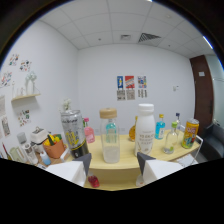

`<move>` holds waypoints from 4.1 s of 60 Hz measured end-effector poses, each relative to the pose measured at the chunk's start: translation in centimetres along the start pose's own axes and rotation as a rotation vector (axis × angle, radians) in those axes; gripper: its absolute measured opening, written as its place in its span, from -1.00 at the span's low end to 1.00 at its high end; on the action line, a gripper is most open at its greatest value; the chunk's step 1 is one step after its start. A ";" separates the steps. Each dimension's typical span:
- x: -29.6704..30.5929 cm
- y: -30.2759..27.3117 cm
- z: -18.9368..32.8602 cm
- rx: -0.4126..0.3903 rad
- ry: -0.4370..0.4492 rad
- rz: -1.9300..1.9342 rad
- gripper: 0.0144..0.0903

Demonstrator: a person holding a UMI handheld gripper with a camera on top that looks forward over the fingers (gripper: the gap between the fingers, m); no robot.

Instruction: Make me a cup of Mount Fuji.

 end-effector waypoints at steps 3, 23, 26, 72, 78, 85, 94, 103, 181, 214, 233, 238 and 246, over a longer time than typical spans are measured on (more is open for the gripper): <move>-0.3 -0.8 1.1 0.015 0.001 -0.011 0.86; -0.5 -1.2 8.1 0.008 0.056 -0.007 -0.20; -0.5 -1.3 8.2 0.012 0.053 -0.001 -0.24; -2.4 12.7 -1.7 -0.051 -0.055 -0.045 -0.33; -2.1 18.3 -1.4 -0.098 -0.034 -0.035 -0.33; -1.7 23.7 -0.7 -0.140 -0.032 0.035 -0.34; -1.1 27.5 0.2 -0.176 -0.049 0.275 -0.33; -1.0 28.2 0.7 -0.172 -0.086 0.581 -0.33; -2.4 25.2 2.4 -0.053 -0.070 0.257 -0.33; -2.4 34.1 5.0 -0.212 -0.016 -0.005 -0.29; -2.6 35.1 3.0 -0.228 -0.029 -0.056 0.05; -2.7 34.7 2.3 -0.241 -0.035 -0.049 0.56; -2.3 32.0 0.1 -0.223 -0.042 -0.029 0.89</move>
